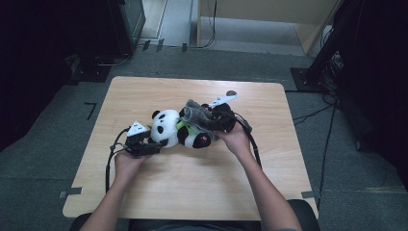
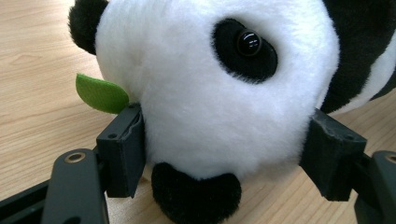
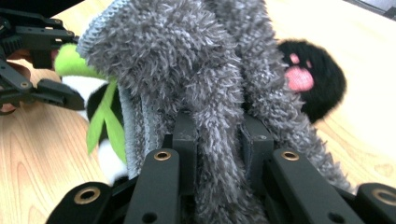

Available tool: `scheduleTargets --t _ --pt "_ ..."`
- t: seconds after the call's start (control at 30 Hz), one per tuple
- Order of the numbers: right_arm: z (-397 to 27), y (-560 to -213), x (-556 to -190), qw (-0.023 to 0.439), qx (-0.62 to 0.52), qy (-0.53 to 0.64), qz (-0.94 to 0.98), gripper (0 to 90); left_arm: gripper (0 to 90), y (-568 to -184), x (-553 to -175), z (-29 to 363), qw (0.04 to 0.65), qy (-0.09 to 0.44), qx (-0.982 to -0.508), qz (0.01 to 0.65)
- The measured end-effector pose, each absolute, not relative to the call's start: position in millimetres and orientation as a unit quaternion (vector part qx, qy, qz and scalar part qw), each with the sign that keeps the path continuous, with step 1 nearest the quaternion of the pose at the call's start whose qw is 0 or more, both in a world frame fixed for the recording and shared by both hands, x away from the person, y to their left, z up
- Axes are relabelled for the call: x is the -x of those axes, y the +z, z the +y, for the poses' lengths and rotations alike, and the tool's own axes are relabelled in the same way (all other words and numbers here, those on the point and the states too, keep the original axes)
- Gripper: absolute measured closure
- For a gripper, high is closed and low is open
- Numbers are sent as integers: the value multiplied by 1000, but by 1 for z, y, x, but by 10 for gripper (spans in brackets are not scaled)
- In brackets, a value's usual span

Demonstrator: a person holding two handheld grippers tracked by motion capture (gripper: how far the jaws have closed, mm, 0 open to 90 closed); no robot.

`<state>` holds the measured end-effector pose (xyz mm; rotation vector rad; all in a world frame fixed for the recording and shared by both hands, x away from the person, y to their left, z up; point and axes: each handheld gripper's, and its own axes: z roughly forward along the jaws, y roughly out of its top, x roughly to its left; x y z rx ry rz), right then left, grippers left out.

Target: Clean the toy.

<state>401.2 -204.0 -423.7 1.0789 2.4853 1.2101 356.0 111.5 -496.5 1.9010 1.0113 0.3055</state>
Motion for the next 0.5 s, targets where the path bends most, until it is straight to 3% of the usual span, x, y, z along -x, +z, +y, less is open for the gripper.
scheduleTargets --t 0.5 --pt "-235 -442 -393 74 -396 374 835 736 232 -497 -357 112 467 122 -772 413"
